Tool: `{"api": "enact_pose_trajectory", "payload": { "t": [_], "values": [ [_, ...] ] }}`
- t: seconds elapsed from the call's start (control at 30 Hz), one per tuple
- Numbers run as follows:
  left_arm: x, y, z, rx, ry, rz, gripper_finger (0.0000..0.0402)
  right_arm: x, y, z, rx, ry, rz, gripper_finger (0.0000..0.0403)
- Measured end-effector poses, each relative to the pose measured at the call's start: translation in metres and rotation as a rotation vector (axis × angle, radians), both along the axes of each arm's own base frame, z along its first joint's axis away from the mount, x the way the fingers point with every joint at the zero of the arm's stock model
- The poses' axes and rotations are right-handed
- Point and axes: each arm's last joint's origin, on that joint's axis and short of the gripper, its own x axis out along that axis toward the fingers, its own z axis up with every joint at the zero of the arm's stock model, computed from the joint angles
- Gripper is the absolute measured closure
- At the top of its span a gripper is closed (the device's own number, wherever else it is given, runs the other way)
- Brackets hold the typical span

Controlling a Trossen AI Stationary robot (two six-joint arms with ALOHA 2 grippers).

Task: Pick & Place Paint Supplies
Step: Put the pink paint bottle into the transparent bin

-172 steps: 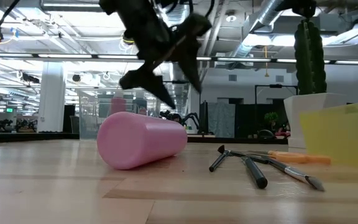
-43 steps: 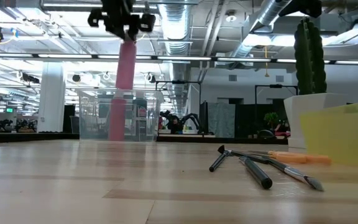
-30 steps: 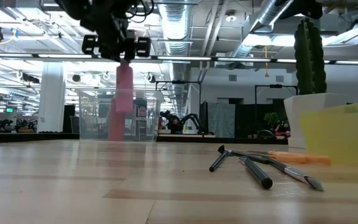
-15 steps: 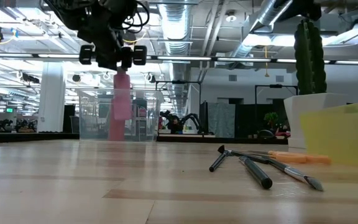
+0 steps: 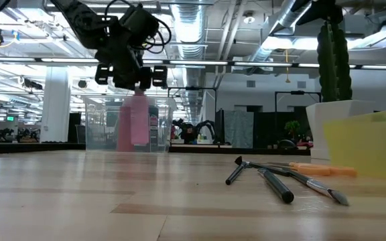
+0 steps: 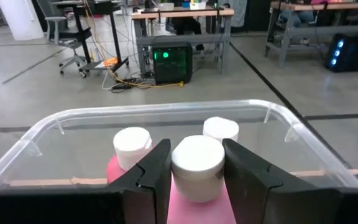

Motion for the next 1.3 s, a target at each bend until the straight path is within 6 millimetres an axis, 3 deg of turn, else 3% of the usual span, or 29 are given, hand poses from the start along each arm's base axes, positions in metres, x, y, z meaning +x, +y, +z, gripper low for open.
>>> {"api": "enact_pose_trajectory", "payload": {
  "t": [0.53, 1.0, 1.3],
  "values": [
    [-0.001, -0.001, -0.014, -0.01, 0.053, 0.015, 0.0292, 0.0, 0.0, 0.0, 0.009, -0.003, -0.008, 0.0216],
    [-0.005, -0.002, -0.02, -0.012, 0.001, 0.031, 0.0292, 0.0, 0.0, 0.0, 0.01, -0.003, -0.008, 0.0216],
    [-0.005, -0.003, -0.019, -0.011, -0.003, 0.028, 0.0175, 0.0, 0.0, 0.0, 0.01, -0.003, -0.008, 0.0216]
  ]
}}
